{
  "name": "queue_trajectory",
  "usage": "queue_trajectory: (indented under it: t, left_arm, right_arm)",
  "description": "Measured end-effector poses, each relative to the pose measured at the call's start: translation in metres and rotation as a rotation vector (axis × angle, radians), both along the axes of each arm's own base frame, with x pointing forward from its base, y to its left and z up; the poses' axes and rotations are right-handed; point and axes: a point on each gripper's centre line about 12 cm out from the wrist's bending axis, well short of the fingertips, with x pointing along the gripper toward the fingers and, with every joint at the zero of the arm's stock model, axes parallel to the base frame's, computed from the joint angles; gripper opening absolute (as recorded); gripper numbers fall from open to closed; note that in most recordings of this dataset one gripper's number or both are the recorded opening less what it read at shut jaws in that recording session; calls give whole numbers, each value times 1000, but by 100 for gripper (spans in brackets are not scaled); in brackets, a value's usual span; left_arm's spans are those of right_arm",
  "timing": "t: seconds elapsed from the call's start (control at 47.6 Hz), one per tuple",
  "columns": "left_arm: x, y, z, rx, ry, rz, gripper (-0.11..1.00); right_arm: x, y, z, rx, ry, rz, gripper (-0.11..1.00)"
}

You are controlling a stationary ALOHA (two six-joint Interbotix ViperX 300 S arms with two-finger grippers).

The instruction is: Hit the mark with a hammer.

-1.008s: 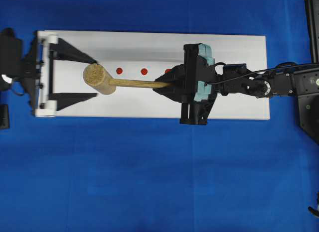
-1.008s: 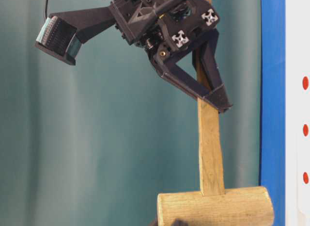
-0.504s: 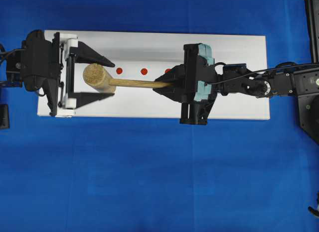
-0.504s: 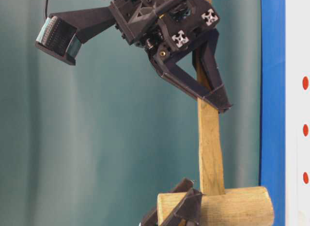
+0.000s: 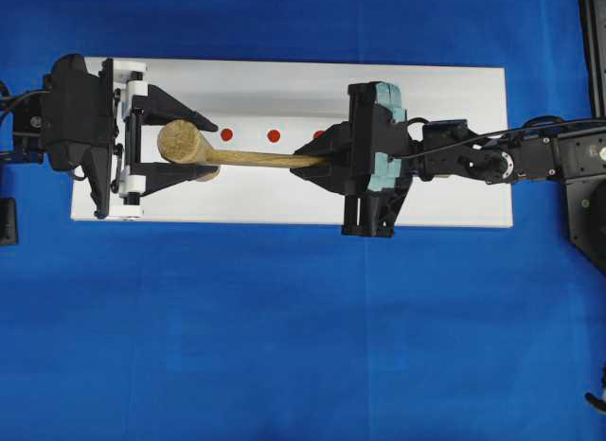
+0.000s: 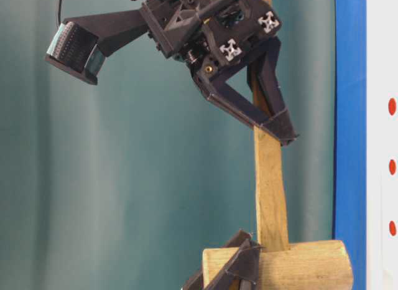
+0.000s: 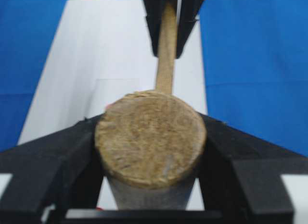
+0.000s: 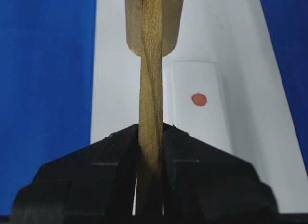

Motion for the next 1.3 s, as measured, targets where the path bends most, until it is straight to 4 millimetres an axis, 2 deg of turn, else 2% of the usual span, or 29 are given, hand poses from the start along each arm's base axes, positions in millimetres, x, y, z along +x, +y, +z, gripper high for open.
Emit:
queue_trajectory:
  t: [0.315,0.378,0.483,0.63,0.693,0.714,0.84,0.987,1.197,1.302]
  left_arm:
    - [0,0,0,-2,1,-1,45]
    - [0,0,0,-2,3,-1,45]
    - [0,0,-1,-7,9,3,45]
    - [-1,0,-1,-21,12,8,45]
    - [-2,0,-1,-40,20,14,45]
    - [-2,1,-1,-46,23,17,45]
    - [-6,0,0,-118,41,40,45]
    - [-9,0,6,-287,15,97,45]
    - [-12,0,14,-700,-34,230,45]
    - [-12,0,13,-836,-43,276,45]
  right_arm:
    - [0,0,1,-10,0,10,3]
    - [0,0,1,-12,0,10,8]
    - [0,1,2,-19,-6,8,32]
    - [0,0,3,-30,-16,-5,76]
    - [0,-1,4,-41,-19,-8,91]
    - [0,-2,4,-45,-20,-9,93]
    - [1,0,5,-74,-23,2,88]
    - [1,5,6,-113,-25,28,89]
    - [1,5,7,-158,-28,38,89]
    - [1,5,7,-171,-28,42,89]
